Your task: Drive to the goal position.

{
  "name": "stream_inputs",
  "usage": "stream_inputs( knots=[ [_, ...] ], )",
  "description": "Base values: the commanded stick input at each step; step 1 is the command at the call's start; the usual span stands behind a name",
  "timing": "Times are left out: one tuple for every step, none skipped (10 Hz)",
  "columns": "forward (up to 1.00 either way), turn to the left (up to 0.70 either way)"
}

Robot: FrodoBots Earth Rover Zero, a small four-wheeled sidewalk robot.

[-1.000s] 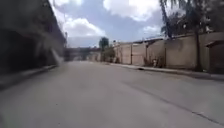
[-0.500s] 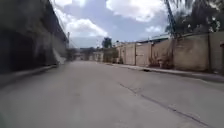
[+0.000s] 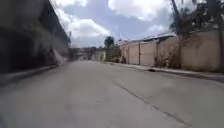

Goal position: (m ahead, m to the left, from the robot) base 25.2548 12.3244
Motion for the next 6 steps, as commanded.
stream_inputs(
  knots=[
    [1.0, -0.4],
    [1.0, -0.4],
    [1.0, -0.4],
    [1.0, -0.29],
    [1.0, -0.03],
    [1.0, -0.02]
  ],
)
